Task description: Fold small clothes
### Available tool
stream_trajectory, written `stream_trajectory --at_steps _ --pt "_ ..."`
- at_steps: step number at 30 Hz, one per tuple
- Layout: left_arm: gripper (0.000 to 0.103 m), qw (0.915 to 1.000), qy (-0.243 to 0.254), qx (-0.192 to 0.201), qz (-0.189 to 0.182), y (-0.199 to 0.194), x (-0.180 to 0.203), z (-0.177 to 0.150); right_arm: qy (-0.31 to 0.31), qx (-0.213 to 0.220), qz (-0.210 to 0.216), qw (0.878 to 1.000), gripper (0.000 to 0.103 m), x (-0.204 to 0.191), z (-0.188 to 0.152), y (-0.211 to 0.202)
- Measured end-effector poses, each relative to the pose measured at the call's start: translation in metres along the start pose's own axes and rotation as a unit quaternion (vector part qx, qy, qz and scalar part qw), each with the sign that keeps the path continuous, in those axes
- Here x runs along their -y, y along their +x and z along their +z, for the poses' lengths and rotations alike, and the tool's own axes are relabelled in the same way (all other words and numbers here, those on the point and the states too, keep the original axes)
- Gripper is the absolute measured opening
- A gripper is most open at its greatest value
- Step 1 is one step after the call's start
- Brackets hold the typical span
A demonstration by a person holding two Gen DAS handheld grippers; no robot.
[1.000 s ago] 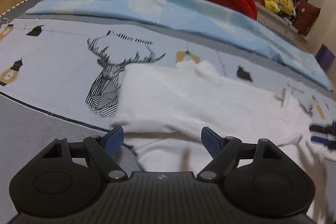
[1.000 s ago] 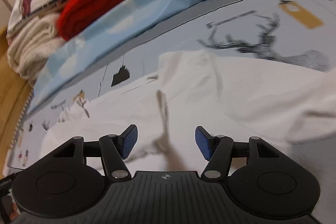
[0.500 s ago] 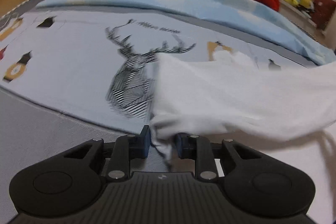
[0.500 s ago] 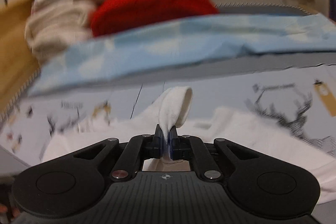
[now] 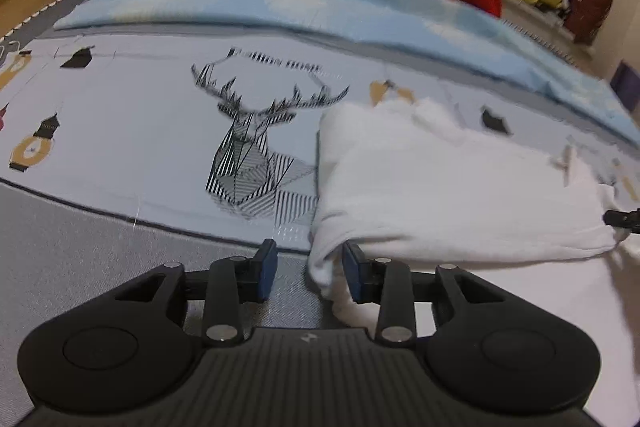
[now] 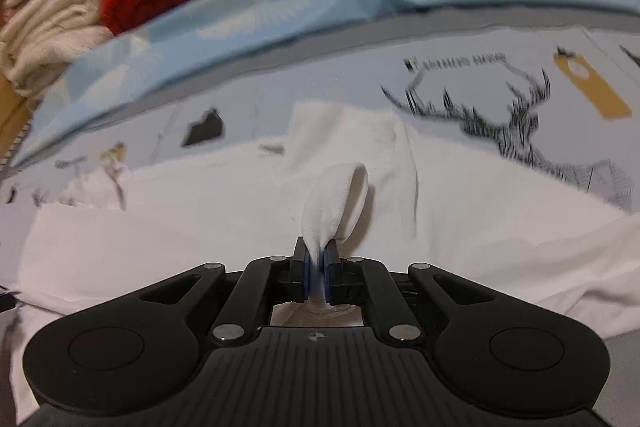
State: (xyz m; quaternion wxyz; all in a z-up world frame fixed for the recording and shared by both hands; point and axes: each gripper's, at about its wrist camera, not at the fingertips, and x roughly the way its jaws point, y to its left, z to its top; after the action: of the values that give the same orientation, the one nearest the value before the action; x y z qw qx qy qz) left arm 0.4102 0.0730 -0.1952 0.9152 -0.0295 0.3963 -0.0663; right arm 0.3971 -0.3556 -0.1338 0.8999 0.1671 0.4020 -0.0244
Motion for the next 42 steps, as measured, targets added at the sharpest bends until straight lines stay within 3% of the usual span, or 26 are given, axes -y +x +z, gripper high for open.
stream_trajectory --at_steps 5,8,12,15,20,26,31,33,34,37,42 --pt "0.067 0.9999 -0.008 0.011 0.003 -0.005 0.003 0.003 -0.075 -0.02 -0.065 0.995 0.023 -0.007 -0.015 0.023" --pt "0.078 0.9998 -0.012 0.009 0.009 -0.001 0.007 0.003 -0.123 0.009 -0.116 0.985 0.059 -0.019 -0.021 0.009" --pt "0.084 0.9994 0.005 0.009 0.032 0.01 0.017 0.003 -0.103 0.053 -0.107 0.987 0.058 -0.009 -0.017 -0.017" --pt "0.085 0.9989 0.008 -0.004 0.046 0.024 0.023 0.002 -0.128 -0.014 -0.132 0.983 0.052 0.002 -0.023 0.006" --pt "0.09 0.997 0.023 -0.024 0.07 0.036 0.026 -0.004 -0.138 -0.02 -0.169 0.976 0.053 0.013 -0.029 -0.014" --pt "0.09 0.9964 0.034 -0.017 0.075 0.03 0.03 -0.003 -0.056 0.021 -0.116 0.991 0.055 0.032 -0.035 -0.081" --pt "0.09 0.9967 0.049 -0.012 0.064 0.001 0.048 -0.005 -0.005 0.081 -0.065 0.995 0.067 0.024 -0.058 -0.149" --pt "0.103 0.996 0.061 0.0 0.065 -0.02 0.058 -0.011 0.0 0.107 -0.058 0.993 0.071 0.019 -0.074 -0.169" --pt "0.103 0.9952 0.065 0.009 0.073 -0.029 0.063 -0.014 0.0 0.118 -0.057 0.991 0.071 0.018 -0.082 -0.178" --pt "0.103 0.9926 0.074 0.033 0.09 -0.061 0.078 -0.032 0.0 0.13 -0.055 0.99 0.075 0.016 -0.105 -0.196" --pt "0.103 0.9949 0.051 0.025 0.084 -0.092 0.092 -0.07 0.023 0.136 -0.031 0.99 0.079 0.026 -0.126 -0.215"
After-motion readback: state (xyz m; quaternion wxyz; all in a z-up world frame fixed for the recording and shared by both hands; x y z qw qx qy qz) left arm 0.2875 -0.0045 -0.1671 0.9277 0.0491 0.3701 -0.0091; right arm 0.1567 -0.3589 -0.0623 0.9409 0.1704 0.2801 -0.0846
